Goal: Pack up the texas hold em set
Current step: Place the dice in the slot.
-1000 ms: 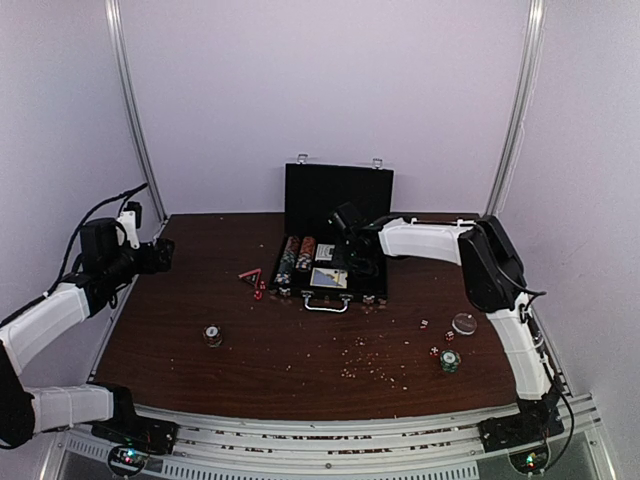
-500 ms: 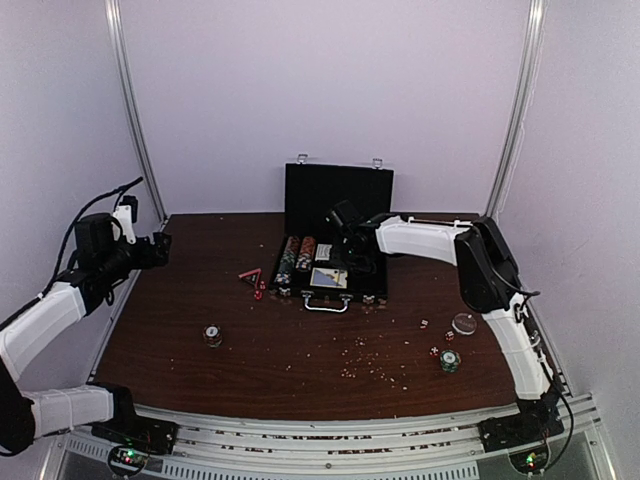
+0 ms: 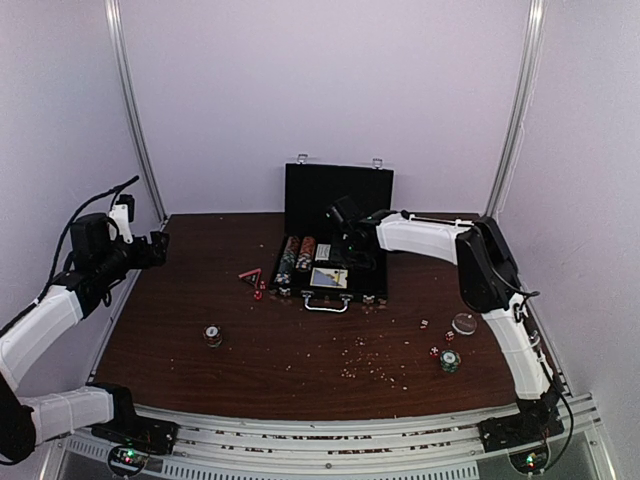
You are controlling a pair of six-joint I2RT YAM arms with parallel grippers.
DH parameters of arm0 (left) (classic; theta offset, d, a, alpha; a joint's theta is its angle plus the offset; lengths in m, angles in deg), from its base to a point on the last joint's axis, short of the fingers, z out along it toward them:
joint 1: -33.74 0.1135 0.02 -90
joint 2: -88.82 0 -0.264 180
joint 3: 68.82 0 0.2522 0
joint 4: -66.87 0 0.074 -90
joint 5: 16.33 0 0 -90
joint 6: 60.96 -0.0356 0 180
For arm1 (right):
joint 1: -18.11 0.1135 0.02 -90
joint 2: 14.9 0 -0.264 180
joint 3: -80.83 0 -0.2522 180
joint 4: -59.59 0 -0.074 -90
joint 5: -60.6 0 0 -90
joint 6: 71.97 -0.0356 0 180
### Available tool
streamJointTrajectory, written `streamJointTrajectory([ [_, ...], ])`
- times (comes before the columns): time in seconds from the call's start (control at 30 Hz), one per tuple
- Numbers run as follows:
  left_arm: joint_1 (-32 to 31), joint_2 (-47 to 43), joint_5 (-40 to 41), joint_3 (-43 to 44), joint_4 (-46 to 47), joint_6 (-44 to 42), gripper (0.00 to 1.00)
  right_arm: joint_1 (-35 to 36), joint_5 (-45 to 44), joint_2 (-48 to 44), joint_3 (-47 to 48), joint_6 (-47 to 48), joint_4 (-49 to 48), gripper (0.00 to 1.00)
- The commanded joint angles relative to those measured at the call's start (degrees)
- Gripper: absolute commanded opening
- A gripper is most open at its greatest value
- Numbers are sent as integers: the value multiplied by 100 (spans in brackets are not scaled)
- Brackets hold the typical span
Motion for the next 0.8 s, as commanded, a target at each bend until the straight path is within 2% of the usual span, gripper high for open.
streamJointTrajectory([
  [0.0,-28,7,29,58,142,-52,98,-36,-200,-419,120,30,35,45],
  [0.23,-27,26,70,52,139,-34,98,-45,-48,-344,99,23,217,54],
  [0.77,-29,2,151,25,86,-37,98,-74,223,116,123,-368,512,55],
])
